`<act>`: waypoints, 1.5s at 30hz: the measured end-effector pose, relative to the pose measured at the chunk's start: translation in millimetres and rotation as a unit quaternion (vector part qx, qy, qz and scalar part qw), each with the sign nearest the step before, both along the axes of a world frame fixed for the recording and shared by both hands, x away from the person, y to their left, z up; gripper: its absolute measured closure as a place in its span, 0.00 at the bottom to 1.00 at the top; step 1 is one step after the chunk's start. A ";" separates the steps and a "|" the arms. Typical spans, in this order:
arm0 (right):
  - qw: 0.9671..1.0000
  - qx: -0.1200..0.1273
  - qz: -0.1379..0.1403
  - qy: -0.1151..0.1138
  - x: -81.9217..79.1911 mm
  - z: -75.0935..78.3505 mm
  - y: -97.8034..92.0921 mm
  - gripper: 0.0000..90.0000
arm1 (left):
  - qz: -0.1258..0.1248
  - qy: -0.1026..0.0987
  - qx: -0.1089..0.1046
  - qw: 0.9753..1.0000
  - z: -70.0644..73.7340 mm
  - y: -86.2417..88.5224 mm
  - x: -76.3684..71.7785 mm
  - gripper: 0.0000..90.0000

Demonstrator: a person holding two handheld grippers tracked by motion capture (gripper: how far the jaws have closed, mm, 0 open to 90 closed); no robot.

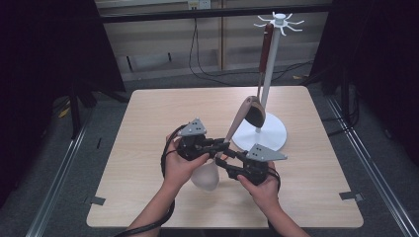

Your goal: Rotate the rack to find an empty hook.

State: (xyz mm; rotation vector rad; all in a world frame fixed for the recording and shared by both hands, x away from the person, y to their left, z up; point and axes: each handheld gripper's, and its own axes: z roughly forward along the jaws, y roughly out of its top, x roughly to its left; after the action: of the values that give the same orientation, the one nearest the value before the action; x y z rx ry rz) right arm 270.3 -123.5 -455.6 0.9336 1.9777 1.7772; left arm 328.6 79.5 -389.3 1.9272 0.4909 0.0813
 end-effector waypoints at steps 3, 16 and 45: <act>1.000 0.009 -0.005 0.005 0.7 0.6 0.8 0.65 | 0.001 0.006 -0.013 1.000 -0.6 -0.6 0.0 0.87; 1.000 0.014 -0.004 0.014 1.2 -2.4 -7.9 0.89 | 0.002 0.009 -0.030 1.000 1.2 4.6 -3.6 0.87; 0.999 -0.027 0.030 -0.001 8.4 8.7 -35.1 0.90 | 0.056 -0.029 -0.015 0.998 -17.2 25.6 1.6 0.19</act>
State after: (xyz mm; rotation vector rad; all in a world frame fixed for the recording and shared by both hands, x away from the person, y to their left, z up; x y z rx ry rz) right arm 278.7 -158.6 -446.9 0.8652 2.0623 1.7456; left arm 330.2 105.1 -406.5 1.8619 0.5585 0.2011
